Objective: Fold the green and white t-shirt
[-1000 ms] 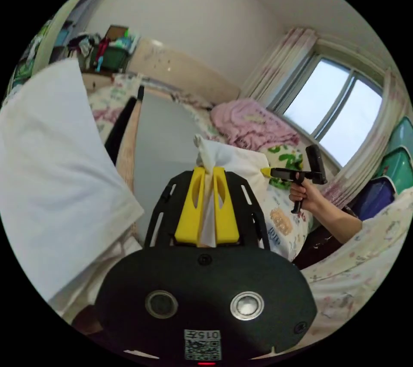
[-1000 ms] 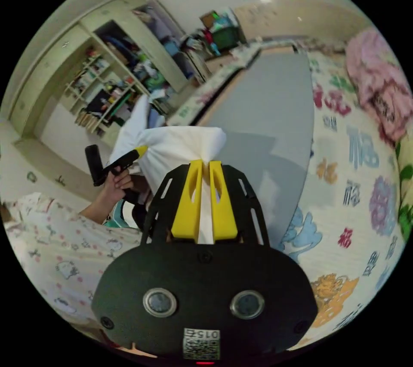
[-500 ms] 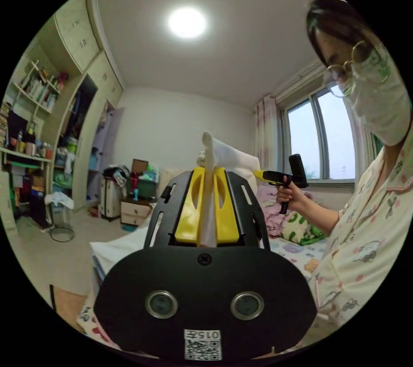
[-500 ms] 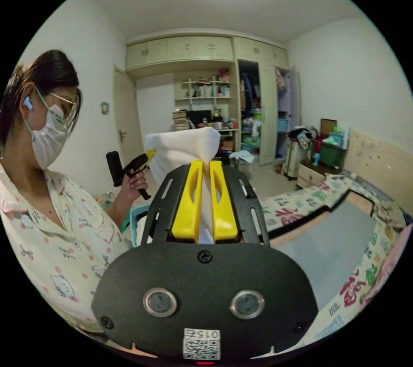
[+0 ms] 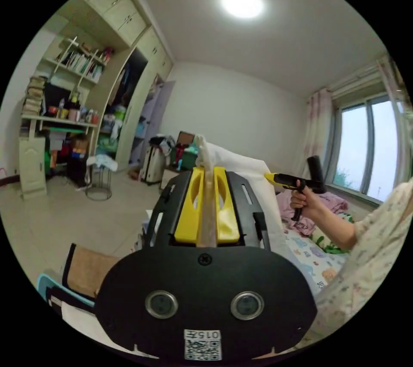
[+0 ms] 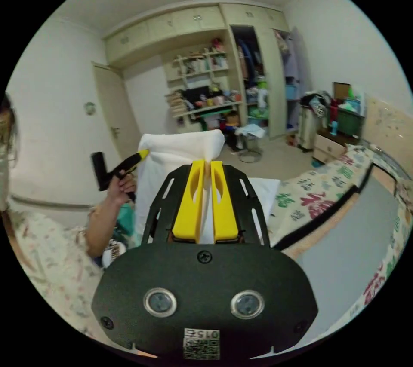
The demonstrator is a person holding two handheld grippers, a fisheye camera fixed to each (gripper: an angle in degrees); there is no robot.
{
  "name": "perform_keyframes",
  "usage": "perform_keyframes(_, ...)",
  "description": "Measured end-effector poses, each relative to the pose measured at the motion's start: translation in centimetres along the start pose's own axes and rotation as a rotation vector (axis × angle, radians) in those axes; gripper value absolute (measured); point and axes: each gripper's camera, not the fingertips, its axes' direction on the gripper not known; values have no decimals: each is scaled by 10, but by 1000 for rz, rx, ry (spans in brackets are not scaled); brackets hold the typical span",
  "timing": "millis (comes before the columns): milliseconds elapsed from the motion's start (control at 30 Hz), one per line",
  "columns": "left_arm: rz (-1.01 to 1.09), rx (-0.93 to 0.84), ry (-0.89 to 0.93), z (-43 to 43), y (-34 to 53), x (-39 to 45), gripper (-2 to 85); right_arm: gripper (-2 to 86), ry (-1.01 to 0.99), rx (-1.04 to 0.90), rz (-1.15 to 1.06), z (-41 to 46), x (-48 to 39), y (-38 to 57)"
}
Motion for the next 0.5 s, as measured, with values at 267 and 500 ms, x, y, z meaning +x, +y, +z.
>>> perform_keyframes(267,-193,-50,-444,-84,147,-27,108,34,186,-161,-268,88,-42,144)
perform_keyframes(500,-717,-325,-921,-242,361,-98,121,-4,141,-440,-482,183,-86,273)
